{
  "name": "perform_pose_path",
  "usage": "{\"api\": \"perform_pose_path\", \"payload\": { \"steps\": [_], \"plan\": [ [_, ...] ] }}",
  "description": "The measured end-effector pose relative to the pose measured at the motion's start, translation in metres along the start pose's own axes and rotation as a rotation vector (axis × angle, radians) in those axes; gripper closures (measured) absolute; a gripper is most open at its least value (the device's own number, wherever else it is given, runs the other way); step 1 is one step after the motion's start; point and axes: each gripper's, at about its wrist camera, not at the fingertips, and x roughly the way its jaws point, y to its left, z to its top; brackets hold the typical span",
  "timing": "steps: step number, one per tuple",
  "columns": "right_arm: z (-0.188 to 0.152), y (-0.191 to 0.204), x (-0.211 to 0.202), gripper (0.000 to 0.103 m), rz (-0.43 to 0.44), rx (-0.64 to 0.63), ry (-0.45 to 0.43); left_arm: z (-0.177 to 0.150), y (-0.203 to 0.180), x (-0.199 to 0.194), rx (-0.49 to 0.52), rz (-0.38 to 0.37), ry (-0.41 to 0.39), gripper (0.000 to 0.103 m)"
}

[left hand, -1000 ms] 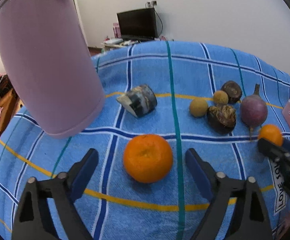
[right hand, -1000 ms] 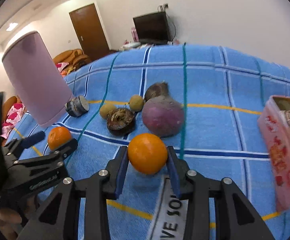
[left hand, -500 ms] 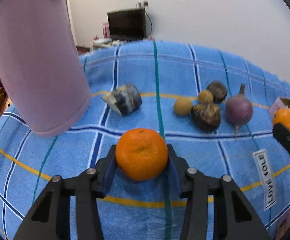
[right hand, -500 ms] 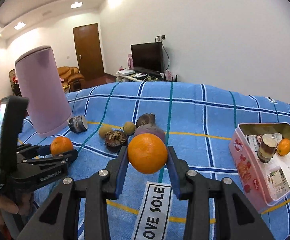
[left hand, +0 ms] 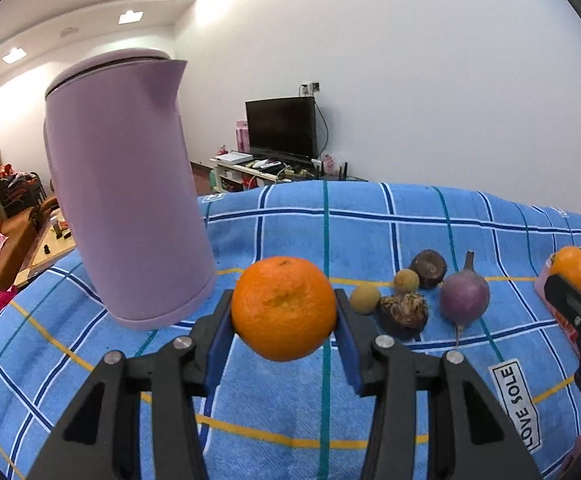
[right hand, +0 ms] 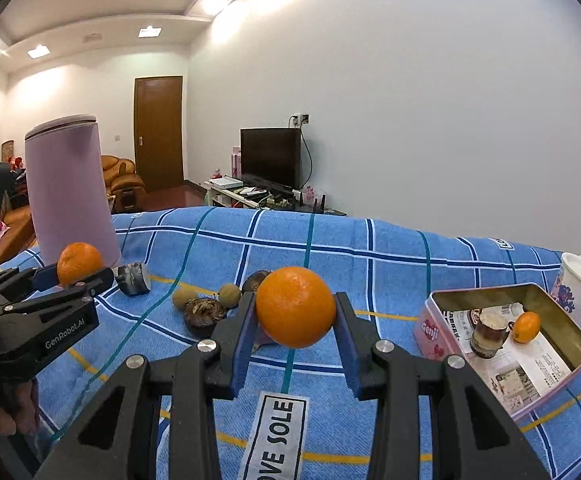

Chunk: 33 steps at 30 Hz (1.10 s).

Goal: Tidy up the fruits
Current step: 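Carry both held oranges over the tin tray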

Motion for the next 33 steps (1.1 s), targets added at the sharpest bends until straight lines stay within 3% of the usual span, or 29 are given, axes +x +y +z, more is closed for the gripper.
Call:
{"api": "perform_pose_path", "payload": {
  "steps": [12, 33],
  "plan": [
    [-0.002, -0.001, -0.001, 0.063, 0.015, -0.008, 0.001, -0.004, 0.003, -0.006, -0.046, 0.028, -0.020, 0.054],
    [-0.009, -0.034, -0.012, 0.063, -0.019, 0.020, 0.037, -0.008, -0.019, -0.018, -0.065, -0.041, -0.028, 0.054]
  ]
}}
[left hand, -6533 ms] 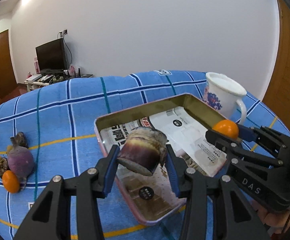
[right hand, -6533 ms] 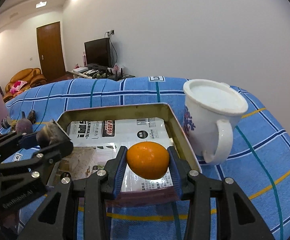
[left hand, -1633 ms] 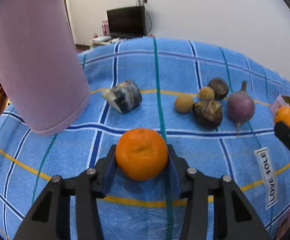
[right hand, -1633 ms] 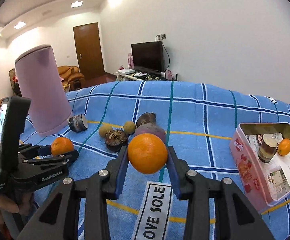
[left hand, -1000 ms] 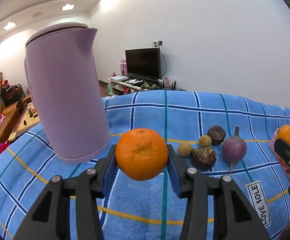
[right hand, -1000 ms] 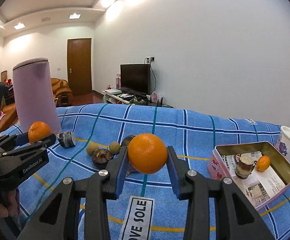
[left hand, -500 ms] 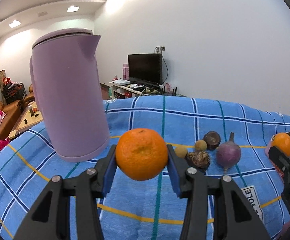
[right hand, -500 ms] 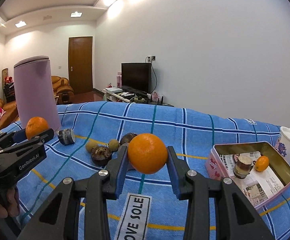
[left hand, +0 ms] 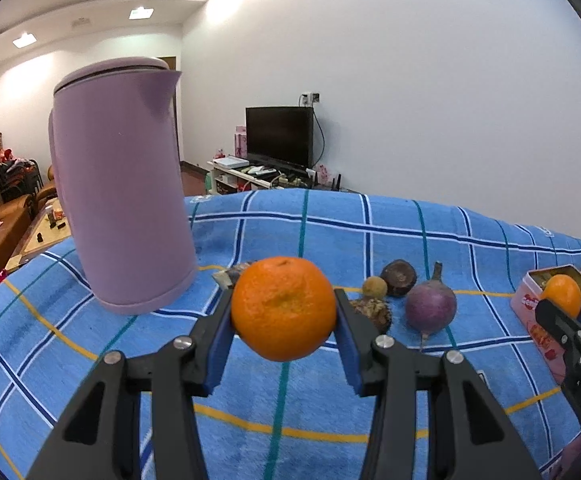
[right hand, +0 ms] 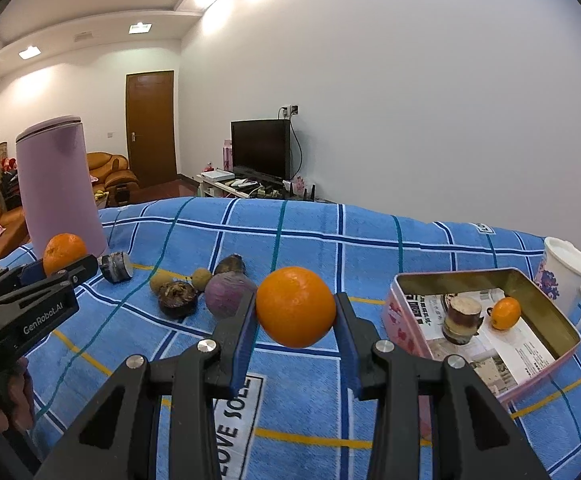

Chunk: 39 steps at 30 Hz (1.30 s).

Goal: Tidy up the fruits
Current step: 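Carry both held oranges over the tin tray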

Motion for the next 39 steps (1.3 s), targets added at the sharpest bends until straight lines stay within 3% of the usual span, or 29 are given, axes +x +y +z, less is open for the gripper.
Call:
{"api": "perform_pose_path", "payload": {
  "steps": [12, 18, 39],
  "plan": [
    [-0.004, -0.022, -0.008, 0.063, -0.007, -0.013, -0.003, -0.007, -0.029, -0.011, 0.021, -0.033, 0.011, 0.054],
    [-0.006, -0.039, -0.014, 0.063, -0.023, -0.016, -0.011, -0.011, -0.060, -0.018, 0.086, -0.056, 0.007, 0.054],
    [-0.012, -0.119, -0.021, 0.063, -0.103, 0.020, -0.008, -0.013, -0.159, -0.027, 0.131, -0.175, 0.019, 0.054]
  ]
}}
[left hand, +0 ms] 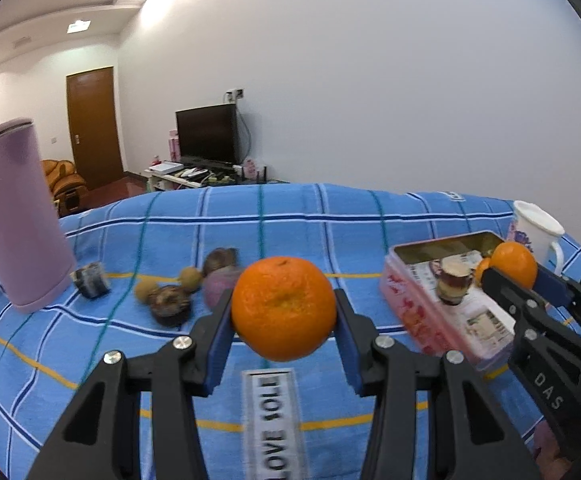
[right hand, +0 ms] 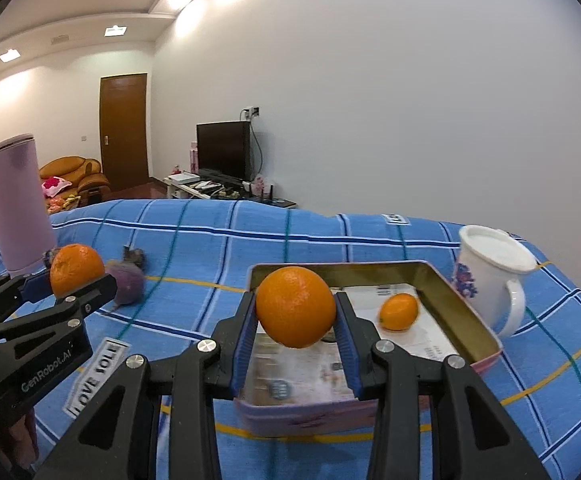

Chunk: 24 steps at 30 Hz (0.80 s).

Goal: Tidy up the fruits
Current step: 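Carry both held oranges over the tin tray, then open the right tool to drop its orange while the left tool releases its orange into the tin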

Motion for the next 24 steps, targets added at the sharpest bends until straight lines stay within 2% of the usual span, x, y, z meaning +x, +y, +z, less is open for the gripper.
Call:
{"api": "perform_pose_path", "payload": {
  "steps": [11, 20, 24],
  "plan": [
    [0.001, -0.038, 0.001, 0.063, -0.055, -0.007, -0.008, 0.005, -0.055, 0.011, 0.040, -0.059, 0.010, 0.054],
    [0.001, -0.088, 0.006, 0.063, -0.113, 0.029, 0.011, 0.008, -0.091, 0.019, 0.064, -0.096, 0.019, 0.054],
    [0.000, -0.104, 0.008, 0.063, -0.105, 0.034, 0.019, 0.010, -0.108, 0.026, 0.070, -0.111, 0.032, 0.054]
  ]
}}
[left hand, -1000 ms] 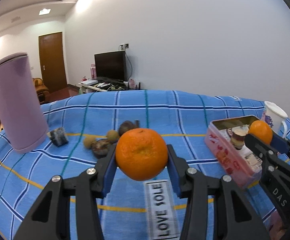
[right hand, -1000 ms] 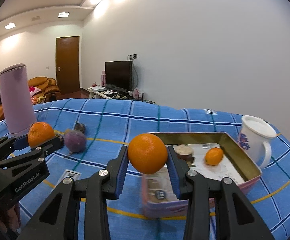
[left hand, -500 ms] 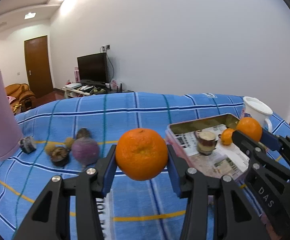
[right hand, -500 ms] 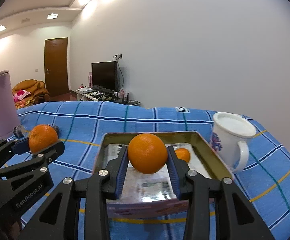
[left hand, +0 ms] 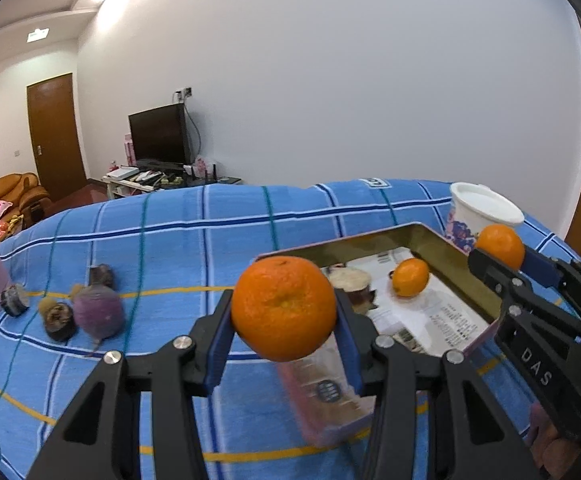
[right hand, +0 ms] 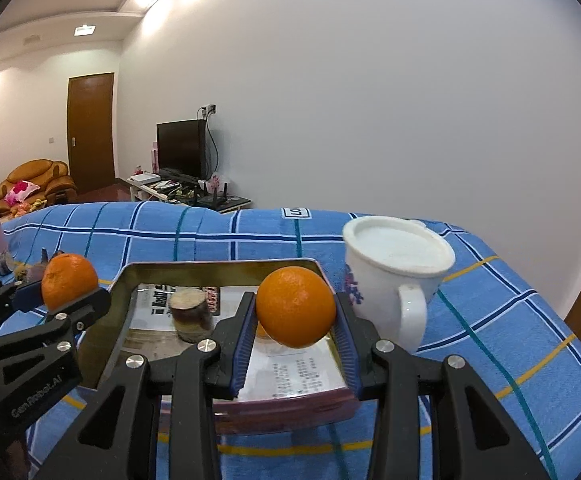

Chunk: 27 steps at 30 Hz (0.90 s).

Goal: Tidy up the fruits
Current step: 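Open the right tool to drop its orange while the left tool releases its orange into the tin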

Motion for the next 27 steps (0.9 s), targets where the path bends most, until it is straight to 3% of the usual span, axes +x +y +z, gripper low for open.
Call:
{"api": "perform_pose_path", "payload": {
  "steps": [8, 16, 27],
  "plan": [
    [-0.001, -0.029, 0.021, 0.063, 0.051, 0.100, 0.108, 0.002, -0.029, 0.019, 0.007, -0.030, 0.055, 0.054],
    [-0.004, -0.019, 0.033, 0.063, 0.077, 0.064, 0.170, 0.002, -0.031, 0.036, 0.002, -0.019, 0.138, 0.054],
    [-0.004, -0.015, 0.045, 0.063, 0.126, 0.059, 0.209, 0.001, -0.033, 0.040, 0.006, -0.016, 0.166, 0.054]
  ]
}}
